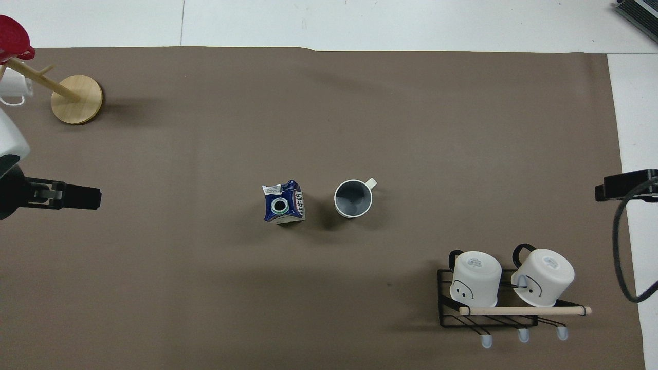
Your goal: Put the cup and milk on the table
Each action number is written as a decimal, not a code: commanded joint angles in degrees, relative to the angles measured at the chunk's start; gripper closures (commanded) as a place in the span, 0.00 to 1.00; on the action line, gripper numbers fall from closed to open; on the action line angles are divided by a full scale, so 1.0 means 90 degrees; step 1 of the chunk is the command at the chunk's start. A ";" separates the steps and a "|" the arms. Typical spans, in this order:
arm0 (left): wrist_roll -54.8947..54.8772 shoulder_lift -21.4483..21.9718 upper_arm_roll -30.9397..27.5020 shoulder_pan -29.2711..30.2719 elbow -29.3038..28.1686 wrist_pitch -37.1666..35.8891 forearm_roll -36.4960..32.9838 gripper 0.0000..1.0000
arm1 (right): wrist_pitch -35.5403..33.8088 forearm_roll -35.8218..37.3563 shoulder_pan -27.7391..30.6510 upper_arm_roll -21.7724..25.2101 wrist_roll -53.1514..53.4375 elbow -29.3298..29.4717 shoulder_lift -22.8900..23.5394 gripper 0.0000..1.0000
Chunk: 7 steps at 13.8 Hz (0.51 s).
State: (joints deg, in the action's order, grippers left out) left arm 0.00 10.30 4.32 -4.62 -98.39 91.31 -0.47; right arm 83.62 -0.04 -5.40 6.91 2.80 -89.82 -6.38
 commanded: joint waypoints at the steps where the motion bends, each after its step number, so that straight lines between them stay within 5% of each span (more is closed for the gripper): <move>1: -0.0020 -0.0138 0.0038 0.0103 0.0258 -0.0233 0.0120 0.00 | -0.0043 -0.0123 -0.0015 0.0053 0.0041 -0.0020 -0.0072 0.00; 7: 0.0010 -0.0246 0.0018 0.0122 0.0425 -0.0370 0.0111 0.00 | -0.0073 -0.0123 -0.0015 0.0053 0.0041 -0.0020 -0.0072 0.00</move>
State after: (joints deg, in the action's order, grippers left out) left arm 0.09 9.12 4.28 -4.50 -96.61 89.85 -0.40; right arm 83.59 -0.04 -5.51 7.09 2.80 -89.82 -6.42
